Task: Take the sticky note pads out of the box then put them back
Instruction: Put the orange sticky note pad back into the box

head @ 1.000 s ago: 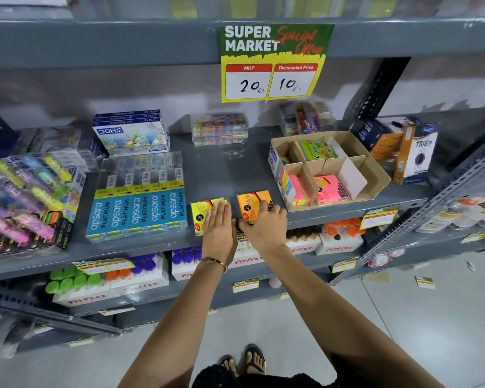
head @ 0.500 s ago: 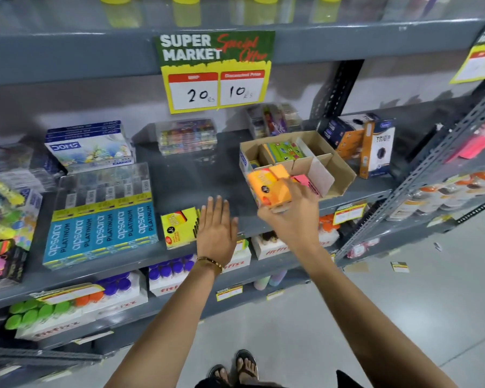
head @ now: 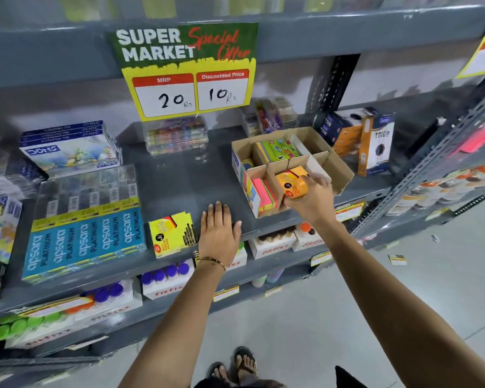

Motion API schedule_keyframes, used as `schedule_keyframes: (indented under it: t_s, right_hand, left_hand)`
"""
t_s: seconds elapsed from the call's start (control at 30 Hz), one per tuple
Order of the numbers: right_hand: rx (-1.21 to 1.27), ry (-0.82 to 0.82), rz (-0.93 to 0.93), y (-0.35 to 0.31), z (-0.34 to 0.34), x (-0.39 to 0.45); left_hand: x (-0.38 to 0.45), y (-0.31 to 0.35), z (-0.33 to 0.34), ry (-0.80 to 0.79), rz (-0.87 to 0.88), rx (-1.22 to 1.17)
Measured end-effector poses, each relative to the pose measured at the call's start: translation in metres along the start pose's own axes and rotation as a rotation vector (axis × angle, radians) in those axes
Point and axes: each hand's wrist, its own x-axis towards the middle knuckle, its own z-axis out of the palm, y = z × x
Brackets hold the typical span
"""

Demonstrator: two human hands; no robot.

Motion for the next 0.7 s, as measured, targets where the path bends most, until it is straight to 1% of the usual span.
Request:
schedule_keyframes:
  t_s: [0.13, 0.27, 0.3, 0.37, 0.47, 0.57, 0.7]
  right_hand:
    - [-0.028, -0.021, -0.03, 0.005, 0.006, -0.001]
    - [-0.228, -0.173, -0.062, 0.008, 0.002, -0.001]
    - [-0.262, -0.179, -0.07, 0.007, 0.001, -0.001]
    - [-0.291, -0.14, -0.105, 0.005, -0.004, -0.003]
    - [-0.325, -0.09, -0.225, 0.007, -0.012, -0.006]
    - [-0.392, -0.137, -0.343, 0.011, -0.012, -0.006]
    - [-0.433, -0.161, -0.352, 0.01, -0.01, -0.002]
  left_hand:
    - [0.0, 0.0, 0.001, 0.014, 0.003, -0.013]
    - [0.0, -0.001, 0.002, 0.0, 0.004, -0.001]
    - [0.0, -0.001, 0.002, -0.005, 0.003, 0.003]
    - [0.0, -0.001, 0.002, -0.012, 0.005, 0.011]
    - [0.001, -0.002, 0.002, -0.016, 0.007, 0.013]
    - [0.0, -0.002, 0.001, -0.014, 0.008, -0.003]
    - [0.0, -0.001, -0.001, -0.03, 0.005, 0.002]
